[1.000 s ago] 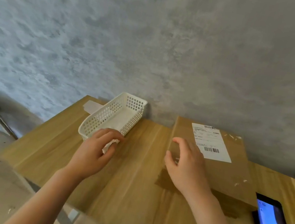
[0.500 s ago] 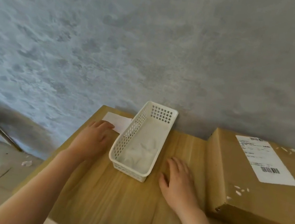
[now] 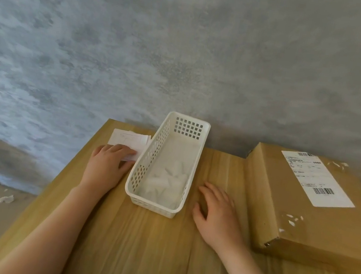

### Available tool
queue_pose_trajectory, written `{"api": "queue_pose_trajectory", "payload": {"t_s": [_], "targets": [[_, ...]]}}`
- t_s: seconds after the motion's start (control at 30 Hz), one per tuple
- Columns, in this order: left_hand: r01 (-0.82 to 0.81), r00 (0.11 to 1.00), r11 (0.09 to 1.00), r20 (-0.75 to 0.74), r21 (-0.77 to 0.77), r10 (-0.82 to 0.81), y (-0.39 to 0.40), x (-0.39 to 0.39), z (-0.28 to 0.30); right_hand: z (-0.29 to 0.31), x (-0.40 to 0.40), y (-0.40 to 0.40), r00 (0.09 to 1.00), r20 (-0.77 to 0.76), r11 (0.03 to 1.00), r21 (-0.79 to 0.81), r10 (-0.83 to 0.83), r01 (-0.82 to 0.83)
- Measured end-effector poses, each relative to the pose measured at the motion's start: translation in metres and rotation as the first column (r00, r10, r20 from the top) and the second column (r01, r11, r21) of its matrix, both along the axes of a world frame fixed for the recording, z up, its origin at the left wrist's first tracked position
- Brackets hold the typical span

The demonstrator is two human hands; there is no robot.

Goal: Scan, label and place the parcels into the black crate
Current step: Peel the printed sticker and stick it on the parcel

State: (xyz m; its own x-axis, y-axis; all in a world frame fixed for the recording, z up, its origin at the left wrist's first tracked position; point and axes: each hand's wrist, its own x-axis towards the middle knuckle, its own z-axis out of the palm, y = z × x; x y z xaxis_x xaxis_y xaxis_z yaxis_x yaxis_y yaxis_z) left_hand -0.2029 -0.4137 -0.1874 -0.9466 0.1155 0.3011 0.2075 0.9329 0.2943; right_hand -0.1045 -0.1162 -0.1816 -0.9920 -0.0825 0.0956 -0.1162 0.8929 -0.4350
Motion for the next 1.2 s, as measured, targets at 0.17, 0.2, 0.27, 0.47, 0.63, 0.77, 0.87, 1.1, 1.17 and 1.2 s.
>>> {"api": "queue_pose_trajectory", "payload": {"t_s": [0.17,0.2,0.27,0.47,0.63,0.77,0.87,1.1,1.17,1.2], "targets": [[0.009,0.995,1.000,-0.101,-0.025,-0.012,0.001,0.005,0.000,0.001,0.000,-0.001,1.000,-0.013,1.000,0.012,-0.001,0.001],[-0.011,0.994,1.000,-0.108,-0.026,0.008,0.002,0.006,0.001,0.001,0.000,-0.001,1.000,-0.014,1.000,0.012,-0.001,0.002],[-0.057,0.992,0.998,-0.109,-0.004,0.057,0.005,0.009,0.006,0.001,0.000,0.000,1.000,-0.020,1.000,0.016,-0.003,0.003],[-0.091,0.982,0.971,-0.144,0.220,0.124,0.002,0.018,0.017,0.000,0.000,0.000,0.999,-0.033,1.000,0.017,0.000,0.001],[-0.034,0.956,0.943,-0.263,0.330,0.127,0.001,0.034,0.034,0.000,0.001,0.001,0.999,-0.053,0.999,-0.054,-0.005,0.002],[0.083,0.946,0.891,-0.318,0.447,0.071,0.020,0.049,0.060,0.004,0.008,0.004,0.996,-0.092,0.987,-0.158,0.010,-0.025],[0.177,0.949,0.876,-0.315,0.449,-0.031,0.046,0.059,0.073,0.014,0.017,0.003,0.995,-0.099,0.954,-0.295,0.017,-0.045],[0.366,0.919,0.787,-0.329,0.496,-0.219,0.129,0.093,0.078,0.067,0.056,0.012,0.980,0.161,0.487,-0.850,-0.118,0.199],[0.416,0.904,0.749,-0.326,0.516,-0.278,0.153,0.103,0.077,0.079,0.067,0.024,0.971,0.227,0.379,-0.894,-0.075,0.238],[0.441,0.895,0.728,-0.321,0.524,-0.311,0.165,0.109,0.076,0.084,0.073,0.030,0.971,0.223,0.350,-0.906,-0.084,0.238]]}}
